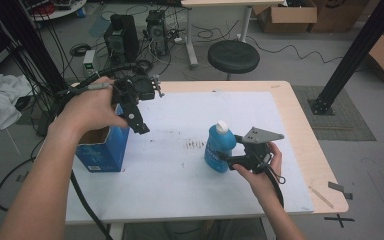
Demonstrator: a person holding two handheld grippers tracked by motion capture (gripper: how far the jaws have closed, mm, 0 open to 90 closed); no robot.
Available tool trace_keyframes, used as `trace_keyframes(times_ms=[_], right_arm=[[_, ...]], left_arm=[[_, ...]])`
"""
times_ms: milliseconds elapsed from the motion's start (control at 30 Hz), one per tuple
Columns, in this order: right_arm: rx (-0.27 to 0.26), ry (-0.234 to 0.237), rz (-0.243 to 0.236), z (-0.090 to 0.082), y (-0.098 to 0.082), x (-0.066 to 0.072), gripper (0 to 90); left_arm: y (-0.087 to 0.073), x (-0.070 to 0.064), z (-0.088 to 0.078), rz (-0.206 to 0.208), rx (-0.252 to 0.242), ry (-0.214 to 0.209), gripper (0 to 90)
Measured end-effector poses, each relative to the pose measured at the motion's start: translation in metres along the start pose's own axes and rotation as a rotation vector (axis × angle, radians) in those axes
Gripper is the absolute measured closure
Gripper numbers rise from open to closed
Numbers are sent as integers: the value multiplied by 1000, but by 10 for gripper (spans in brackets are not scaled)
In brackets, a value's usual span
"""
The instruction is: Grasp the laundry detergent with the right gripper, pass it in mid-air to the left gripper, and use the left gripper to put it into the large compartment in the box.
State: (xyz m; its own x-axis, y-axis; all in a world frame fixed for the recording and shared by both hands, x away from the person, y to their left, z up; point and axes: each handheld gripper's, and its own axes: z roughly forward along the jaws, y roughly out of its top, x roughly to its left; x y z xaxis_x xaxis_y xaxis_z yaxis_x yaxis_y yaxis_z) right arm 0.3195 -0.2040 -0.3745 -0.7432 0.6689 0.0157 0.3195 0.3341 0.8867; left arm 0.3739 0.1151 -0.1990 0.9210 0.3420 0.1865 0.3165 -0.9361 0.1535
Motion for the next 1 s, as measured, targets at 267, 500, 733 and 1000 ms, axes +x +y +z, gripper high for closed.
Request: trace_keyframes(times_ms=[267, 500, 733, 1000], right_arm=[[-29, -8, 26, 7, -6, 0, 241], [-25, -14, 31, 14, -8, 1, 245], [-27, -24, 39, 20, -14, 2, 249], [-35, -38, 39, 25, -17, 4, 260]], left_arm=[[1, 0, 0, 3, -1, 0, 4], [0, 1, 0, 6, 1, 0, 3], [-1, 1, 1, 0, -2, 0, 3], [-2, 2, 2, 0, 3, -4, 4]])
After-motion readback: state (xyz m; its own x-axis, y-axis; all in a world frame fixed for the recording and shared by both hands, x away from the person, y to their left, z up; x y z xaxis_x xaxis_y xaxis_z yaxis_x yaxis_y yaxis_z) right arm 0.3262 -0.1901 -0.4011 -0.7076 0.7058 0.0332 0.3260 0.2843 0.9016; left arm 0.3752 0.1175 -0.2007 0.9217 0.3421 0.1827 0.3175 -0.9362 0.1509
